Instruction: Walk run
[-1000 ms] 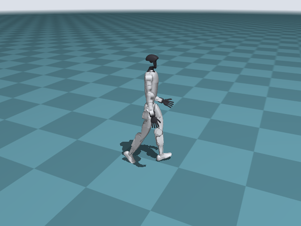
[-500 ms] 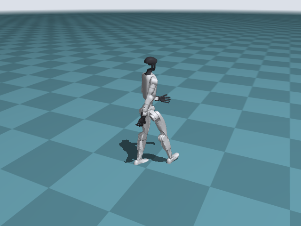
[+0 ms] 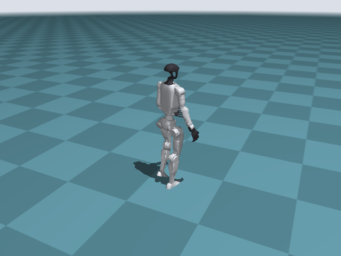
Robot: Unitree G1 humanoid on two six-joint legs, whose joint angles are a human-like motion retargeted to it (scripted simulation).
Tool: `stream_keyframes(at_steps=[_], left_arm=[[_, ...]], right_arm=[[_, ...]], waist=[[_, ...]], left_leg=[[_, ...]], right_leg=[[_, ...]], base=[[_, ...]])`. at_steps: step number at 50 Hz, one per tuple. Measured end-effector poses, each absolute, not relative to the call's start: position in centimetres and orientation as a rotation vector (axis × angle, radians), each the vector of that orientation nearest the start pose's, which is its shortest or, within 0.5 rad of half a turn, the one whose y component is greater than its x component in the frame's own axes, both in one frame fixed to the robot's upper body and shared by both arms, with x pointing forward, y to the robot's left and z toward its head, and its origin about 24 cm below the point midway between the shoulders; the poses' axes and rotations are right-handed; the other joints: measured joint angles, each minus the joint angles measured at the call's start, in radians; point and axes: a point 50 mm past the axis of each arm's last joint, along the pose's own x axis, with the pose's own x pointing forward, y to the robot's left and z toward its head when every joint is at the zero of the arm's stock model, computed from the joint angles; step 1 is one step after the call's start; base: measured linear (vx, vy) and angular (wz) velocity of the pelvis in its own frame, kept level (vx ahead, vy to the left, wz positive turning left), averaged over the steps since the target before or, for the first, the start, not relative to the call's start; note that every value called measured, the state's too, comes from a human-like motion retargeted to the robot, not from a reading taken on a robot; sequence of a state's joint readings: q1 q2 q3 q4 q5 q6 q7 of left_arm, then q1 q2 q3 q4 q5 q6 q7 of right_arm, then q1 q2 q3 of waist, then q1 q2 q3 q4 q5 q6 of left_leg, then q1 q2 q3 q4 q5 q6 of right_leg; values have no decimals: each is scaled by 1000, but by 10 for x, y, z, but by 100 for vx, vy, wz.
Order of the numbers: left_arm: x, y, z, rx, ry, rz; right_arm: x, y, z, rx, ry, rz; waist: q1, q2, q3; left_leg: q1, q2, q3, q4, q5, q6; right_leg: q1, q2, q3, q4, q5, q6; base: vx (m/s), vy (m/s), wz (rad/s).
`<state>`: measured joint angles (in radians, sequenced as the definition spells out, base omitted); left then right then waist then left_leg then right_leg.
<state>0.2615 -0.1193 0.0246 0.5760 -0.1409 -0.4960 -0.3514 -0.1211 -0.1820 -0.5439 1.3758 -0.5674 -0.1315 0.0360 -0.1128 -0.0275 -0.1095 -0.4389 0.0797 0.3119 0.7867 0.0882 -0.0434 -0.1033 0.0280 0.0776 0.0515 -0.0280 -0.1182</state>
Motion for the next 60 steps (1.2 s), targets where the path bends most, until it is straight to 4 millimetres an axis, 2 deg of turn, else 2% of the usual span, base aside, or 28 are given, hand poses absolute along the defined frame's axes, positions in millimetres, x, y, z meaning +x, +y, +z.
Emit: stream_keyframes(at_steps=[3, 7, 10, 12, 13, 15, 17, 18, 20, 22, 23, 25, 27, 30, 32, 35, 37, 40, 43, 45, 46, 47, 49, 50, 52, 55, 57, 60], left_arm=[[147, 125, -82, -287, 280, -140], [144, 124, -85, -319, 298, -93], [141, 125, -87, -338, 309, -67], [139, 125, -89, -342, 318, -59], [138, 125, -90, -342, 323, -57], [136, 126, -91, -337, 334, -57], [134, 125, -93, -331, 349, -63], [135, 125, -94, -327, 352, -68], [142, 127, -93, -314, 348, -83], [152, 132, -89, -284, 326, -106], [156, 133, -86, -271, 310, -117], [167, 137, -81, -245, 276, -130], [176, 138, -76, -245, 252, -136], [186, 138, -69, -230, 210, -155], [190, 138, -65, -215, 189, -176], [195, 141, -59, -189, 163, -205], [198, 144, -57, -170, 151, -221], [200, 147, -55, -150, 141, -229], [198, 145, -56, -163, 145, -220], [193, 140, -61, -194, 165, -212], [190, 136, -64, -215, 180, -207], [186, 132, -67, -236, 197, -203], [176, 125, -74, -273, 233, -195], [171, 122, -78, -288, 252, -189], [160, 116, -83, -305, 284, -188], [150, 110, -86, -323, 303, -161], [146, 115, -88, -331, 316, -141], [143, 123, -90, -331, 323, -122]], right_arm=[[141, -254, -142, -335, 1031, -118], [162, -260, -131, -412, 953, -120], [162, -257, -132, -416, 957, -110], [152, -252, -138, -398, 998, -87], [144, -249, -142, -387, 1026, -73], [122, -243, -152, -363, 1101, -38], [89, -236, -162, -341, 1202, -8], [72, -231, -167, -329, 1256, 2], [36, -218, -174, -290, 1363, 5], [3, -203, -178, -223, 1453, 10], [-12, -198, -178, -184, 1497, 29], [-36, -187, -177, -103, 1578, 97], [-59, -183, -174, -48, 1662, 153], [-87, -181, -168, -4, 1741, 169], [-103, -182, -164, 15, 1779, 147], [-120, -179, -160, 38, 1827, 110], [-126, -175, -158, 63, 1846, 83], [-126, -167, -159, 113, 1849, 52], [-116, -162, -162, 153, 1816, 37], [-108, -161, -164, 166, 1788, 27], [-104, -162, -166, 164, 1771, 18], [-99, -162, -167, 161, 1755, 9], [-91, -165, -169, 149, 1719, -8], [-86, -167, -171, 141, 1700, -11], [-74, -172, -173, 135, 1663, -32], [-44, -187, -176, 102, 1588, -61], [-22, -196, -178, 55, 1524, -70], [21, -215, -176, -53, 1402, -93]], waist=[[23, 10, 13], [52, -6, 20], [78, -34, 10], [87, -49, 7], [98, -52, 6], [120, -46, -3], [142, -49, -16], [134, -53, -21], [139, -50, -8], [121, -23, 14], [109, -30, 24], [125, 16, 20], [117, 46, 23], [35, 99, 34], [-3, 112, 36], [-40, 87, 46], [-53, 61, 57], [-71, 50, 71], [-63, 58, 66], [-84, 73, 57], [-100, 82, 46], [-122, 92, 37], [-167, 107, 17], [-171, 113, 3], [-177, 111, -8], [-182, 44, -23], [-151, 21, -23], [-135, 7, -10]], left_leg=[[-71, -7, -25, -219, -39, 104], [-115, -15, 55, -537, -111, 229], [-128, -79, 29, -746, -169, 248], [-109, -85, 53, -770, -167, 249], [-105, -84, 48, -738, -141, 267], [-78, -51, 141, -699, -92, 249], [-54, -76, 61, -682, -38, 254], [-50, -94, 2, -655, -59, 261], [-47, -96, -81, -592, -98, 252], [18, -62, -43, -573, -146, 254], [71, -77, -10, -586, -168, 258], [119, -31, -37, -614, -191, 235], [152, -16, -36, -614, -213, 216], [222, -11, -49, -643, -231, 197], [267, -28, -60, -660, -247, 187], [344, -80, -48, -682, -273, 170], [406, -116, -42, -696, -292, 151], [494, -129, -34, -716, -310, 108], [559, -120, 3, -720, -310, 51], [581, -107, -11, -698, -282, 9], [585, -96, -22, -679, -250, -18], [589, -84, -37, -656, -211, -47], [594, -52, -62, -593, -80, -113], [591, -34, -54, -554, 6, -148], [547, 0, -56, -399, 202, -211], [409, -50, -85, -91, 416, -218], [342, -17, -92, 54, 406, -206], [222, 27, -86, 162, 266, -142]], right_leg=[[51, 37, -19, -7, -31, -28], [117, 51, -30, -11, -67, -48], [159, 35, -61, -14, -74, -53], [188, 31, -61, 8, -58, -49], [204, 33, -52, 22, -42, -43], [234, 44, -47, 55, 18, -17], [252, 25, -75, 106, 152, 25], [252, 14, -95, 145, 247, 50], [228, 32, -37, 272, 436, 107], [147, 95, -20, 483, 539, 124], [95, 75, -51, 630, 548, 129], [29, 140, -34, 667, 540, 132], [-53, 155, -30, 714, 436, 116], [-165, 164, -33, 693, 287, 138], [-229, 127, -35, 603, 207, 152], [-278, 54, 5, 365, 186, 201], [-296, -21, -29, 199, 172, 216], [-330, -52, -54, -16, 108, 243], [-337, -51, -182, -131, 104, 242], [-331, -42, -224, -84, 130, 136], [-330, -57, -295, -49, 135, 108], [-328, -66, -335, -20, 155, 89], [-317, -50, -255, 15, 212, 64], [-307, -24, -176, 33, 201, 32], [-287, -41, -181, 81, 148, 0], [-227, -96, -188, 87, 102, -28], [-163, -29, -143, 60, 80, -68], [-92, 5, -134, 29, 68, -75]], base=[[68, -23, 12], [67, -21, -5], [86, -20, -26], [98, -12, -25], [115, -9, -45], [98, -4, -58], [101, 0, -41], [109, -1, 2], [97, -8, 16], [101, -20, 50], [97, -20, 29], [78, -13, -38], [70, -5, -15], [80, -6, 85], [76, -13, 63], [70, -22, 20], [68, -26, -3], [81, -36, -14], [80, -39, -29], [80, -38, 44], [72, -32, 84], [84, -41, 127], [98, -59, 104], [91, -61, 40], [83, -52, 32], [67, -51, -14], [61, -65, -93], [60, -54, -90]])
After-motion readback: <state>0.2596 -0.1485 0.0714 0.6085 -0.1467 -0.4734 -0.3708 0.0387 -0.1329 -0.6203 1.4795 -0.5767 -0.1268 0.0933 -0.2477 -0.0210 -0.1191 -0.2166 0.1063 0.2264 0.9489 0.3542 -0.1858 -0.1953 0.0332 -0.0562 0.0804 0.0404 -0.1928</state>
